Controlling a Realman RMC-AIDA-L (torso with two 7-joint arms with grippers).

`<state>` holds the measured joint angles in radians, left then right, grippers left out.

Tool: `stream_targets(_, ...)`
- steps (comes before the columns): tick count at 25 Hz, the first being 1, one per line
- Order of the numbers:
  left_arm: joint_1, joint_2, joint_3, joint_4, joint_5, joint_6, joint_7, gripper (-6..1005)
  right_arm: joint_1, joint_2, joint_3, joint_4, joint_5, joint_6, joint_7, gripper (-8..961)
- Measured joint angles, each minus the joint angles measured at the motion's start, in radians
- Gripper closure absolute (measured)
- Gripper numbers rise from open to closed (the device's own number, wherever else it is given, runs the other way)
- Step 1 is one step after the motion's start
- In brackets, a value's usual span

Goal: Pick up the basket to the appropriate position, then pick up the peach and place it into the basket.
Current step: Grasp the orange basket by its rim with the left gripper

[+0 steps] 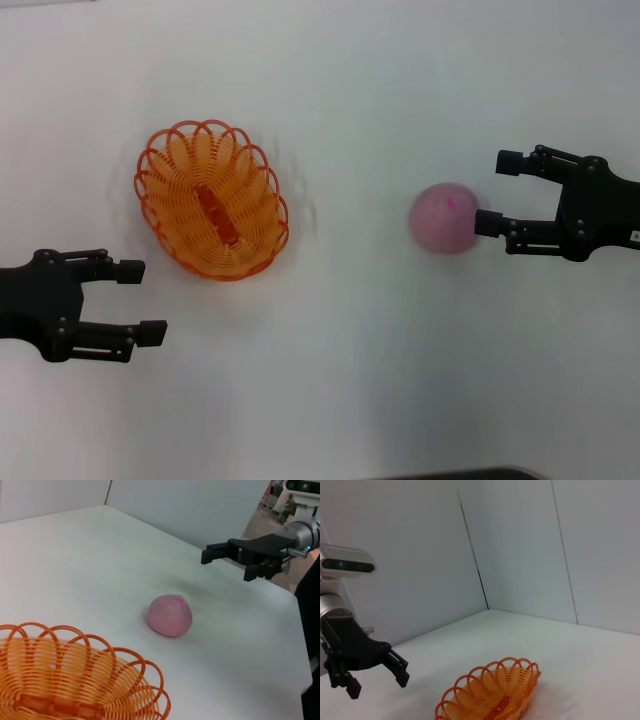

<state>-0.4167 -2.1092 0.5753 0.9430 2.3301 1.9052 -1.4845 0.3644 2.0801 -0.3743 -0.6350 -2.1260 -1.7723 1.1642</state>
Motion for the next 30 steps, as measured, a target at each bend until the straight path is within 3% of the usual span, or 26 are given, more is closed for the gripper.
stream_targets(30,-0.009,-0.013,0.001,-0.001,-0.005,-0.014,-0.002,124,0.014,0.003,0.005,0.000,0.002,-0.013,-0.002,11)
